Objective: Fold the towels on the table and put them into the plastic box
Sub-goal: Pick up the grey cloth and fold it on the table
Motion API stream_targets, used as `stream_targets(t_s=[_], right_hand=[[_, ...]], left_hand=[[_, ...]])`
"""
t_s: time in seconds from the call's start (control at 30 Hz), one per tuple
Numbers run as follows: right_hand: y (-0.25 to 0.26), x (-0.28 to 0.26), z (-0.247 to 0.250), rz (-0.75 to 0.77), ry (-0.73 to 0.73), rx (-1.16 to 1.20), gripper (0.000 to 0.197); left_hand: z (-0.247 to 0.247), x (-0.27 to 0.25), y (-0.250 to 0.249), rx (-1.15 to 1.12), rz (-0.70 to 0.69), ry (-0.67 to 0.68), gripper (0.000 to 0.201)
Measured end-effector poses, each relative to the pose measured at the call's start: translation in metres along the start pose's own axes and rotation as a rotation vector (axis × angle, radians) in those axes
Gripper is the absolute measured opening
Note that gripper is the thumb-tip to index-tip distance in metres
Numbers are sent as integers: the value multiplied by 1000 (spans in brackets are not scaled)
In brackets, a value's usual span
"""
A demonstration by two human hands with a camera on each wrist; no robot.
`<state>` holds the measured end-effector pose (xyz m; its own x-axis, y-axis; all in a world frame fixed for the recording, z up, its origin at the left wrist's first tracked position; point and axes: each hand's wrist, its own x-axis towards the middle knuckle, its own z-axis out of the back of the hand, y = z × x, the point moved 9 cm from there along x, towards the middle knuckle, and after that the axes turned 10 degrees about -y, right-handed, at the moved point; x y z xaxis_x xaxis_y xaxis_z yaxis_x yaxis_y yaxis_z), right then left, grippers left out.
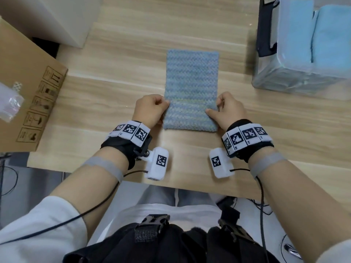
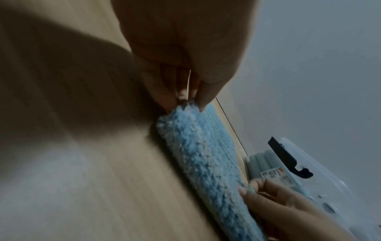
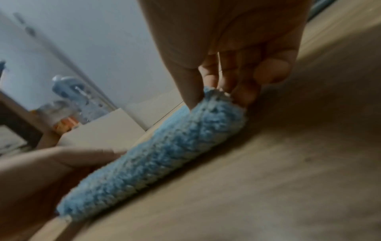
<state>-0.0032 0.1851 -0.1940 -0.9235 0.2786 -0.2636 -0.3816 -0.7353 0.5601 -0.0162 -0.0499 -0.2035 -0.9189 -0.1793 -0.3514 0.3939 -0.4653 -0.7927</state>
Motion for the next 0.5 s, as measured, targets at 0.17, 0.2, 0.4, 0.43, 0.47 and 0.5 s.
stream_targets(t_s=[0.17, 0.2, 0.4, 0.43, 0.47, 0.5], right_hand=[[4, -2, 16, 140, -11, 115, 32], [8, -6, 18, 188, 16, 156, 33], [18, -32, -8, 470, 274, -199, 64], [17, -31, -8, 470, 251, -190, 63], [17, -29, -7, 478, 217, -166, 58], [18, -29, -4, 500, 178, -140, 50]], left_hand=[[15, 1, -9, -125, -192, 17, 30], [14, -2, -13, -114, -238, 93, 31], [-13, -14, -9, 317, -443, 401, 69], [-12, -12, -9, 338, -456, 389, 71], [-12, -11, -10, 336, -466, 377, 70], [-11, -10, -11, 317, -477, 367, 65]])
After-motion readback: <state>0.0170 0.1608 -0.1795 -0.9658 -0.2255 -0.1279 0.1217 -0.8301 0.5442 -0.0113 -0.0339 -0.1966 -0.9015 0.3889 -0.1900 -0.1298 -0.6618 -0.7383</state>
